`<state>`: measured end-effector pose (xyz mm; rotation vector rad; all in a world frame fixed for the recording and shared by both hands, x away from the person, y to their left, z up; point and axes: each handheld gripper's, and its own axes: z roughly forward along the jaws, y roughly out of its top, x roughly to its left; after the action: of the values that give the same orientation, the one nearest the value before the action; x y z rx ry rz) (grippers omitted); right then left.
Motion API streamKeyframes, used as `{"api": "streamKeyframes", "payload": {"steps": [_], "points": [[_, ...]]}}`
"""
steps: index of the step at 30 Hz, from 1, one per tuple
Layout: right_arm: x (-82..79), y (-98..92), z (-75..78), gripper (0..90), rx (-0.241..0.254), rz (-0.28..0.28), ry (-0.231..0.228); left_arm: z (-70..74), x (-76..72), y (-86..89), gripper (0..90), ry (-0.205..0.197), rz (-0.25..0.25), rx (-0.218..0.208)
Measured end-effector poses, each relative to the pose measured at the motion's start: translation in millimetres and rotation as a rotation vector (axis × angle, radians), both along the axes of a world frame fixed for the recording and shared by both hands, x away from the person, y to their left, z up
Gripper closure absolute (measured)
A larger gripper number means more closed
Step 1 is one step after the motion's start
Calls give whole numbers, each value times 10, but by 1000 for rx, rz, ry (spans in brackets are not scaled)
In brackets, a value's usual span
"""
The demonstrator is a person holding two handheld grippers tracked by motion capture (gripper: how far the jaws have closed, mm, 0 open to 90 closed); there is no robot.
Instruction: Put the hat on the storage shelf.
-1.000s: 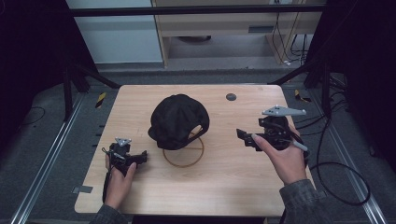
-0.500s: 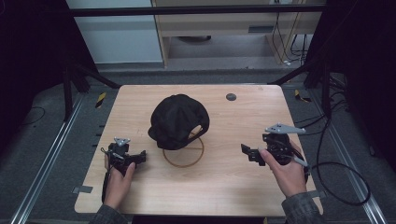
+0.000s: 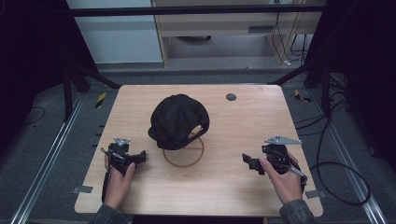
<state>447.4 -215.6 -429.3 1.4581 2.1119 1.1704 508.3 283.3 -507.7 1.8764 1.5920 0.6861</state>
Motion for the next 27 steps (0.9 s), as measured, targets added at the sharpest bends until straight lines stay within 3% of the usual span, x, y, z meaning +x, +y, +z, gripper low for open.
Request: {"api": "streamKeyframes", "payload": {"steps": [9,27], "points": [[-24,-25,-266,136,-23,-7,44,0,0,0,0,0,0,0],[-100,-7,-526,139,-27,-5,84,0,0,0,0,0,0,0]]}}
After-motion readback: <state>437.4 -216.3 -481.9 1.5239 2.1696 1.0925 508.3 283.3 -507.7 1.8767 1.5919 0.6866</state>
